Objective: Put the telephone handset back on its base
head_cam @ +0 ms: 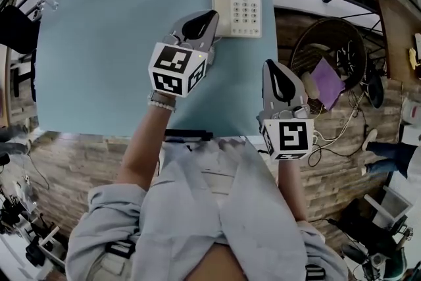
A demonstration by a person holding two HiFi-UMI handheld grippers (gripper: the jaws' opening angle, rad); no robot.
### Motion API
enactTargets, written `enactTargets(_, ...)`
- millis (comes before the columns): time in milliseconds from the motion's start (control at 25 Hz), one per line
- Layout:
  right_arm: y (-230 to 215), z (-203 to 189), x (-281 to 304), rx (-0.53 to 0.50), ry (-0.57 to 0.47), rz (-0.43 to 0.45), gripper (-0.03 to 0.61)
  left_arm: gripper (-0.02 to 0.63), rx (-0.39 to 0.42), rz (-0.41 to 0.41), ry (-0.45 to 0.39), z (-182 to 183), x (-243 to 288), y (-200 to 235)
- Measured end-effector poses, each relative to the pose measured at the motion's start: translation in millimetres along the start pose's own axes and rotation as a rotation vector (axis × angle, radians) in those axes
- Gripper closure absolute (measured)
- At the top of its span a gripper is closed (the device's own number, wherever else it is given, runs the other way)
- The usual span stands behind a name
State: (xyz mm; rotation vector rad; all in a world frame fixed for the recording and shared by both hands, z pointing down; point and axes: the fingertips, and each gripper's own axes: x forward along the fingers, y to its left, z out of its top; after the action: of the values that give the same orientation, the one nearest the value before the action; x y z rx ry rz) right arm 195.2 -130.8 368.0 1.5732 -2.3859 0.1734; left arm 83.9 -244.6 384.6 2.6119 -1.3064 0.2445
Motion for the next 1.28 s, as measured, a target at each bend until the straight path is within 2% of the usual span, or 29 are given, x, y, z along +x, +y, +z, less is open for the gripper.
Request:
enactTargets(360,-1.4,13.6,-21.5,-0.022,-0.057,-0.013,0.572,0.611,0.053,-0.065,-0.055,19.2,-47.1,-39.2)
enactTargets(760,12.6,32.4,-35.3,-0.061,-0.086,0.003,0.572,0.611,0.096,-0.105,-0.072,24.4,-91.1,-57.1)
enactTargets(1280,23.8,39.6,-38.7,-0.067,-0.121,0.022,0.572,0.611,0.088,-0.076,-0.086,27.1,-113.5,-54.0)
